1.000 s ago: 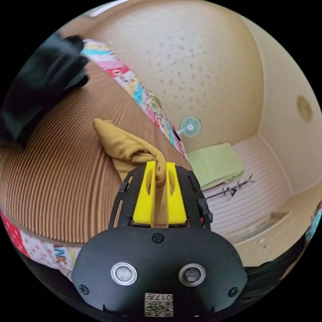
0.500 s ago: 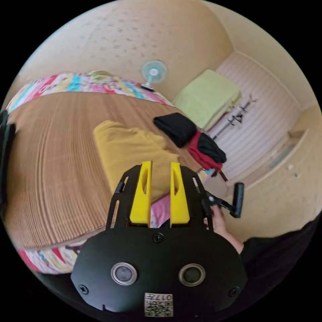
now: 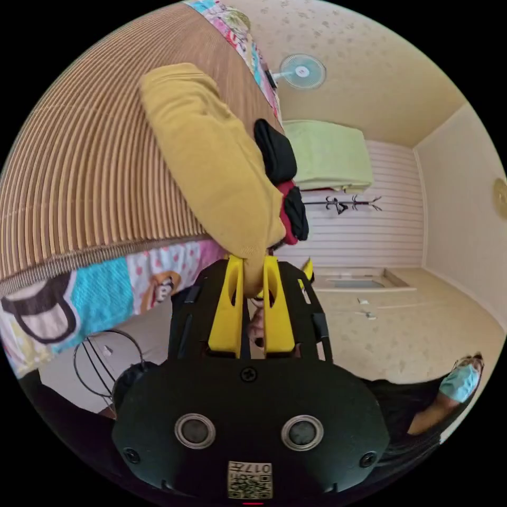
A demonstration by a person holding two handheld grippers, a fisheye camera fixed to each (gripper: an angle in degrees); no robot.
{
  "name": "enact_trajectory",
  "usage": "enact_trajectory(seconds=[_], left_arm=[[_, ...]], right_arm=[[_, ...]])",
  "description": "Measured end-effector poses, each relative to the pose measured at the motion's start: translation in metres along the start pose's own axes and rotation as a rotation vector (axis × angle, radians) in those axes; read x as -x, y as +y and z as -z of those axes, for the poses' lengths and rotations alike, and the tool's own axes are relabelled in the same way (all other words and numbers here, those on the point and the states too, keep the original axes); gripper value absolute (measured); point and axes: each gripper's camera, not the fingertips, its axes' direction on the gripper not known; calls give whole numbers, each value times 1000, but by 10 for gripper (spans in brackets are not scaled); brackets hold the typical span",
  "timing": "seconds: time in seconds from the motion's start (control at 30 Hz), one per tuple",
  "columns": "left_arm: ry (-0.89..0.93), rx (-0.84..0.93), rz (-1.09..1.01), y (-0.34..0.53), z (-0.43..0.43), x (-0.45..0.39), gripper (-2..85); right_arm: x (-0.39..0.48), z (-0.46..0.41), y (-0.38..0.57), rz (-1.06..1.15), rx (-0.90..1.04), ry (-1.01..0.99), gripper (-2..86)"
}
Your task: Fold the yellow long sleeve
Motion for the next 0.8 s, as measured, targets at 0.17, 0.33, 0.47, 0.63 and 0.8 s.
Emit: enact_trajectory(seconds=[0.17, 0.33, 0.47, 0.63, 0.8], left_arm=[[-7, 8, -143, 55, 4, -47, 65], [-209, 15, -306, 79, 5, -73, 69], [-270, 3, -315, 86, 8, -73, 69], [-236, -35, -226, 86, 16, -54, 65], [-277, -80, -167, 90, 25, -39, 61]], right_arm=[[2, -10, -10, -39, -21, -254, 118], [100, 8, -71, 304, -17, -122, 88], [215, 56, -136, 552, -202, 17, 86], [277, 151, -183, 632, -571, 47, 85], [210, 248, -193, 492, -922, 171, 90]])
